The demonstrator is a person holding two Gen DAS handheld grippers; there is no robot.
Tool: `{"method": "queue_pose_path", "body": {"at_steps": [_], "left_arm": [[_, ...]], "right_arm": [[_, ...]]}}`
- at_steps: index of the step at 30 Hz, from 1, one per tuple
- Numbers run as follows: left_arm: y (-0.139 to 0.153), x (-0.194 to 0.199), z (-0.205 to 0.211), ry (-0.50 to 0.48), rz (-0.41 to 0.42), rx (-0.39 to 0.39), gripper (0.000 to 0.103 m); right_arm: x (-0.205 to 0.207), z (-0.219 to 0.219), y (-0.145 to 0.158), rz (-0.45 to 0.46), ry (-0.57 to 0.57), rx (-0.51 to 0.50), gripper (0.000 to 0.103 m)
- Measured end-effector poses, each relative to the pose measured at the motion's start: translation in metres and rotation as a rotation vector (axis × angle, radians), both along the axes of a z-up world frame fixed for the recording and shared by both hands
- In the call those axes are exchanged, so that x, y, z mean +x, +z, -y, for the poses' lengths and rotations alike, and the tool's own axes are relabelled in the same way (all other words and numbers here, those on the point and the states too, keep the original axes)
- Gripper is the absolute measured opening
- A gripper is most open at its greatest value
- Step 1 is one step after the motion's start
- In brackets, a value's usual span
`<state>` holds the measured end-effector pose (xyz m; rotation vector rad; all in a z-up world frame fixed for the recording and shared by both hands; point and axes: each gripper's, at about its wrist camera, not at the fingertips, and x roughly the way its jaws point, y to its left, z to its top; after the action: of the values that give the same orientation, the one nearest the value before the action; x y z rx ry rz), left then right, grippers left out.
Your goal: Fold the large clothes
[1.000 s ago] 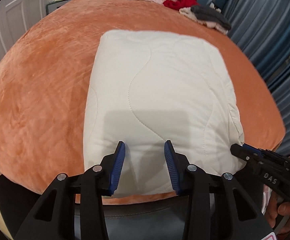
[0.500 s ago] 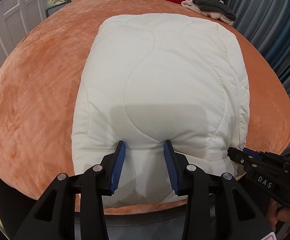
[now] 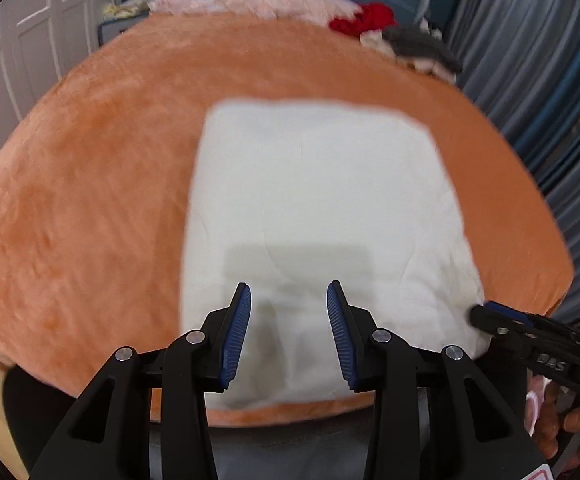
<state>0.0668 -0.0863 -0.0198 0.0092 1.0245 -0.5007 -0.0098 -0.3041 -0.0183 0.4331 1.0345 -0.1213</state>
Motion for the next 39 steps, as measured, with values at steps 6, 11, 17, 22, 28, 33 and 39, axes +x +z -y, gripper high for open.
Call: {"method": "queue_pose_path", "body": {"at_steps": [6, 11, 17, 22, 28, 33, 39], "left_arm": [[0.042, 0.058, 0.003, 0.056, 0.071, -0.057, 0.036], [0.033, 0.113, 0.031, 0.084, 0.026, -0.070, 0.036], [-0.004, 0.141, 0.059, 0.076, -0.037, -0.027, 0.036], [-0.035, 0.141, 0.073, 0.048, -0.052, 0.000, 0.036], [-0.061, 0.139, 0.093, 0.032, -0.013, 0.072, 0.036], [-0.081, 0.138, 0.103, 0.038, 0.036, 0.134, 0.036], [-0.093, 0.140, 0.105, 0.050, 0.051, 0.149, 0.037]], "right_arm": [[0.051, 0.020, 0.057, 0.169, -0.054, 0.014, 0.058], [0.116, 0.045, 0.034, 0.156, -0.199, 0.106, 0.059], [0.158, 0.044, -0.032, 0.016, -0.194, 0.247, 0.021], [0.135, 0.041, -0.023, 0.095, -0.205, 0.086, 0.008], [0.142, 0.046, -0.072, 0.031, -0.209, 0.031, 0.011], [0.147, 0.035, -0.082, 0.023, -0.180, -0.064, 0.015], [0.154, 0.029, -0.093, 0.033, -0.168, -0.122, 0.017]]}}
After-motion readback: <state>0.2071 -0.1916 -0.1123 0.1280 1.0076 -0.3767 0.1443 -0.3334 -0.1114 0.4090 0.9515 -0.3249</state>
